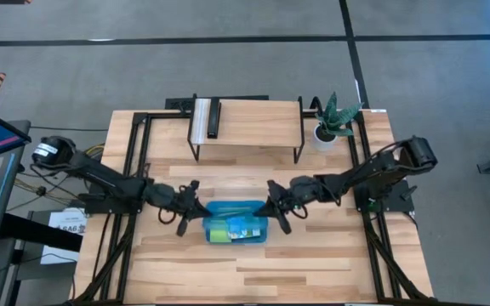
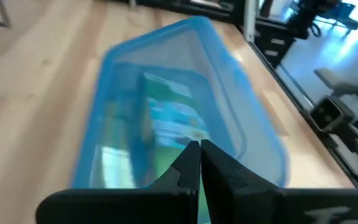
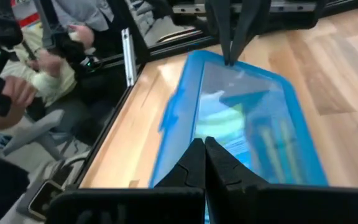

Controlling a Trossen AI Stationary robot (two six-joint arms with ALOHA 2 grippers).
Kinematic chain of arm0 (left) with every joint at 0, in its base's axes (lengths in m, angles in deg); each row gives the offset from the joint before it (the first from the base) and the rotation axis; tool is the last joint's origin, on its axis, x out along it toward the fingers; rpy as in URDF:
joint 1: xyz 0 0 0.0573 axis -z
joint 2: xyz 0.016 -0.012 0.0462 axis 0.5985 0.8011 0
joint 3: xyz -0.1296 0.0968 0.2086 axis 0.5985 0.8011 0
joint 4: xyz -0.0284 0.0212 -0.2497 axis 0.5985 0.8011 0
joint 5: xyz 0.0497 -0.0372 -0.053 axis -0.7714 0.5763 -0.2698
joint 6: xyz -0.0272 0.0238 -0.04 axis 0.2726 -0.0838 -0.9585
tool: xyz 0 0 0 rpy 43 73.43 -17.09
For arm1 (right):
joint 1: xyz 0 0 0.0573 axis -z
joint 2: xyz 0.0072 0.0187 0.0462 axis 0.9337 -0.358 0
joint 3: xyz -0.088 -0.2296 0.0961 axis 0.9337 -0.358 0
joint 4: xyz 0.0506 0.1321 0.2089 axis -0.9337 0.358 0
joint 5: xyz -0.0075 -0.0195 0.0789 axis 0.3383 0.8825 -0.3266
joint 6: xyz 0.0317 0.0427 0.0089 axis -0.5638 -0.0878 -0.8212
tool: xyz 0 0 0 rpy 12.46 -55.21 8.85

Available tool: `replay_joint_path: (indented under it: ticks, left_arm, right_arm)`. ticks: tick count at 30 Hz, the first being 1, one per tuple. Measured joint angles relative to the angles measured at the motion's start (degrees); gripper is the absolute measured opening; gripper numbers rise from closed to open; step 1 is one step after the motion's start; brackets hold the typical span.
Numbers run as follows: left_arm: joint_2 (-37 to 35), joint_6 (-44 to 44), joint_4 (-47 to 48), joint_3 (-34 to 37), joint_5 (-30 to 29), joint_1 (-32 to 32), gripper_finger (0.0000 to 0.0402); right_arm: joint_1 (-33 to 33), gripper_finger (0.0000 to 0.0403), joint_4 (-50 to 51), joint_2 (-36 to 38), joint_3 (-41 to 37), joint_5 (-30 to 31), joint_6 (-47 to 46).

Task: Pack school essentials
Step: Close the blue supply box

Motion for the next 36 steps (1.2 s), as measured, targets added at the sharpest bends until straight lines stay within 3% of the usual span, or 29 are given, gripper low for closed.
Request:
replay_joint_path:
  ticks: [8,18,28,36]
  left_arm:
    - [8.3,-3.5,-7.9,0.0,-3.3,7.0,0.0]
    - [15.4,-7.1,-10.4,0.0,-3.7,8.4,0.0]
    - [15.9,-9.1,-10.0,0.0,-3.7,8.4,0.0]
    - [15.8,-10.9,-7.6,-0.2,-4.4,8.4,0.0]
  right_arm:
    - [-2.9,0.0008,6.1,0.0,0.0,5.2,0.6]
    - [-4.4,0.0008,4.5,-2.8,-0.2,5.8,0.2]
    - [-3.7,0.0008,-8.2,-15.9,0.3,3.1,-3.5]
    - [-2.9,0.0008,-8.4,-19.6,2.3,0.5,-3.9]
